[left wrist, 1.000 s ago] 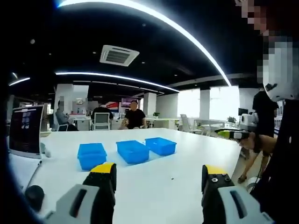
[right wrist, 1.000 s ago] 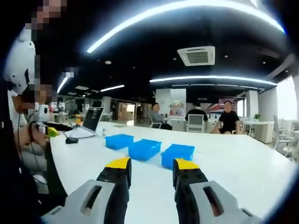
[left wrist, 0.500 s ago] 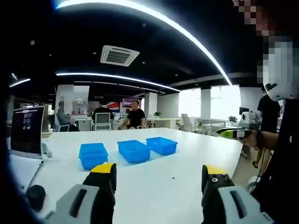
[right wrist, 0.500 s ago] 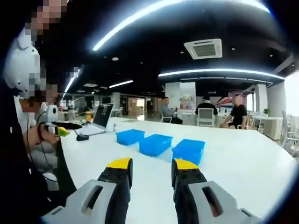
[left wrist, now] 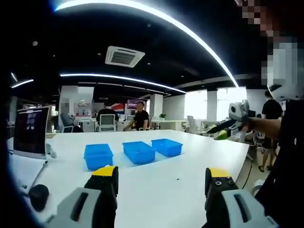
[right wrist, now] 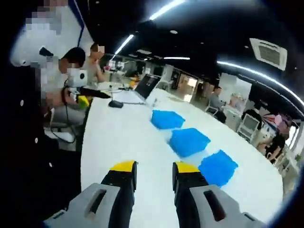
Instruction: Pick up the resistors one by one and place each resistor into its matching bin, sorting the parts by color and model until every resistor is separated into the correct bin for its type
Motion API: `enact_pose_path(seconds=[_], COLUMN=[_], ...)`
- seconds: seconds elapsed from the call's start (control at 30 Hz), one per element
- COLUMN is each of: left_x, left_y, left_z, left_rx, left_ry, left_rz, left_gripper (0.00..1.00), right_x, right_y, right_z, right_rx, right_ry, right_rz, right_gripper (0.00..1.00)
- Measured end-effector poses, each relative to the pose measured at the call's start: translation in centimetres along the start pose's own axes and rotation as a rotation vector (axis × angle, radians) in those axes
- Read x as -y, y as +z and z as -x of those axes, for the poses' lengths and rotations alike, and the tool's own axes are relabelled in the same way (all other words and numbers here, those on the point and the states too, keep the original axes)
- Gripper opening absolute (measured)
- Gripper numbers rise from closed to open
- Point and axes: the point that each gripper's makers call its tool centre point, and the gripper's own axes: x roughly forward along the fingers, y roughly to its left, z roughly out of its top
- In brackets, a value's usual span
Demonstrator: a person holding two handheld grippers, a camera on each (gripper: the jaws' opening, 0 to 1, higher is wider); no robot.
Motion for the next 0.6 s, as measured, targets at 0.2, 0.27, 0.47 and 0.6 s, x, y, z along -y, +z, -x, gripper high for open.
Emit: enact_pose_path(seconds=[0.2,0.27,0.47,0.6], left_x=[-0.1,-0.1,0.1,0.3], left_y=[0.0,0.0,-0.2,-0.3], left_z=[0.3,0.3,0.6,0.8], left_rx=[-0.001,-0.001,-0.006,-0.008], left_ry=[0.007,0.009,0.013,0.016], left_rz=[0.002,0.003,0.006,0.009], left_gripper=[0.75,0.75,0.75,0.75], right_x=[-0.2,-0.5,-1.3,-2.0], right_y=[0.3,0.5,0.4,0.2], right_z=[-2.8,-3.7,-6.6,-8.2], right_rx=[-0.088,-0.109,-0.181,-0.212], right_ry=[0.141,0.195,0.347,0.428], right_rz=[0.170,0.226,0.400,0.478], right_gripper=[0.32,0.32,0.34,0.34])
